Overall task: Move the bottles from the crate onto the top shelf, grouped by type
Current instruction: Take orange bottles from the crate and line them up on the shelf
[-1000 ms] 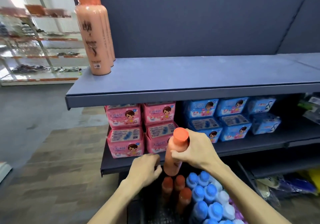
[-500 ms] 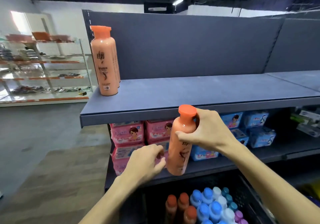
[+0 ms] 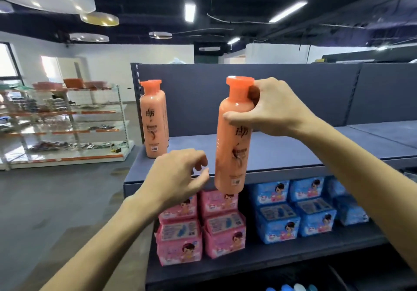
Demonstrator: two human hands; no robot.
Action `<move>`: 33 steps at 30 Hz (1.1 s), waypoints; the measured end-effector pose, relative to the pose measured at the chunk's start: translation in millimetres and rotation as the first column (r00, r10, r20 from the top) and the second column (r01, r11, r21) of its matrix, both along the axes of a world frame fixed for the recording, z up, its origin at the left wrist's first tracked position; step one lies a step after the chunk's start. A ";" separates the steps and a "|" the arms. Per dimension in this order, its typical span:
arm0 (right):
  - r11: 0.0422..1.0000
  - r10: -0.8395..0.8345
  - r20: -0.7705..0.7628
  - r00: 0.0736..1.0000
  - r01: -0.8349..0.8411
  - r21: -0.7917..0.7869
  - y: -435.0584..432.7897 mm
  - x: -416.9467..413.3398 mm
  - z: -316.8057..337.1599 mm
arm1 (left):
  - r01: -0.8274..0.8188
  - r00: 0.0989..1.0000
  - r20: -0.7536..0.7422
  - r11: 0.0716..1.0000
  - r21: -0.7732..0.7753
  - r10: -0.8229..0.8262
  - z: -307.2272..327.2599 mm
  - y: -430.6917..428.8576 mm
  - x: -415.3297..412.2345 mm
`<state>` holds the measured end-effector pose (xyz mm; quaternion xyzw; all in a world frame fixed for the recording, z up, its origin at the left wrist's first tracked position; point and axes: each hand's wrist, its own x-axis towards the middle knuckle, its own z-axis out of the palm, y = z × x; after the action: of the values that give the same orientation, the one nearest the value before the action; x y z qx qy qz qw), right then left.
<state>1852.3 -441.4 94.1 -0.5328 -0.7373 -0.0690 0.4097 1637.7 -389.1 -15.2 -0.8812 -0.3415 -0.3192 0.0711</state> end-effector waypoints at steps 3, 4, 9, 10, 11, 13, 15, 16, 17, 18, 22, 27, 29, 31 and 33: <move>1.000 0.007 -0.001 1.000 -0.007 0.014 12.3 -4.9 18.1 | -0.035 0.999 0.014 0.998 0.054 0.034 30.4 10.8 -7.9; 1.000 0.004 -0.004 1.000 -0.004 0.013 17.5 -6.3 21.4 | -0.051 0.999 0.010 0.996 0.072 0.051 38.0 14.3 -10.4; 0.999 -0.026 -0.006 1.000 0.026 -0.020 47.4 -11.2 22.6 | -0.127 0.992 -0.015 0.989 0.077 0.129 55.8 31.3 -19.5; 0.999 -0.032 -0.003 0.999 0.032 -0.026 53.2 -11.3 20.6 | -0.141 0.990 -0.022 0.987 0.073 0.143 55.9 33.9 -20.8; 0.999 -0.039 -0.003 0.999 0.038 -0.031 59.3 -10.9 18.2 | -0.153 0.987 -0.033 0.986 0.071 0.156 55.2 36.2 -21.8; 0.998 -0.048 -0.020 0.999 0.046 -0.052 70.6 -10.4 13.1 | -0.184 0.980 -0.063 0.979 0.082 0.189 52.1 41.1 -23.8; 0.994 -0.059 -0.047 0.997 0.054 -0.091 80.2 -10.8 7.4 | -0.220 0.967 -0.103 0.969 0.117 0.232 48.3 47.1 -25.3; 0.992 -0.069 -0.055 0.996 0.063 -0.107 84.1 -11.0 4.0 | -0.232 0.961 -0.119 0.964 0.132 0.248 46.7 50.4 -25.8; 0.991 -0.078 -0.056 0.995 0.071 -0.116 88.1 -10.8 0.7 | -0.241 0.957 -0.130 0.960 0.142 0.259 45.4 53.9 -25.7; 0.989 -0.090 -0.056 0.994 0.082 -0.123 91.7 -10.3 -2.7 | -0.246 0.954 -0.138 0.958 0.147 0.266 44.2 57.5 -25.2; 0.973 -0.150 -0.053 0.987 0.138 -0.186 101.6 -7.0 -11.2 | -0.246 0.952 -0.155 0.962 0.121 0.263 35.9 68.8 -22.0; 0.956 -0.142 -0.038 0.989 0.127 -0.266 96.5 -3.9 -21.7 | -0.233 0.959 -0.139 0.966 0.109 0.247 18.7 74.7 -21.4; 0.931 -0.108 -0.002 0.994 0.100 -0.350 90.0 -1.5 -42.6 | -0.239 0.956 -0.138 0.960 0.148 0.260 8.9 74.7 -23.2; 0.905 -0.082 -0.007 0.997 0.072 -0.419 84.4 -0.7 -69.5 | -0.243 0.954 -0.136 0.954 0.178 0.269 0.2 74.7 -28.3; 0.907 -0.085 -0.057 0.995 0.053 -0.419 82.4 -1.6 -87.3 | -0.248 0.953 -0.134 0.954 0.170 0.272 -4.5 76.2 -36.1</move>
<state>1850.6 -359.0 6.8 -0.6357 -0.7001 0.0950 0.3109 1601.7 -312.9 -19.6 -0.8426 -0.4231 -0.2623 0.2054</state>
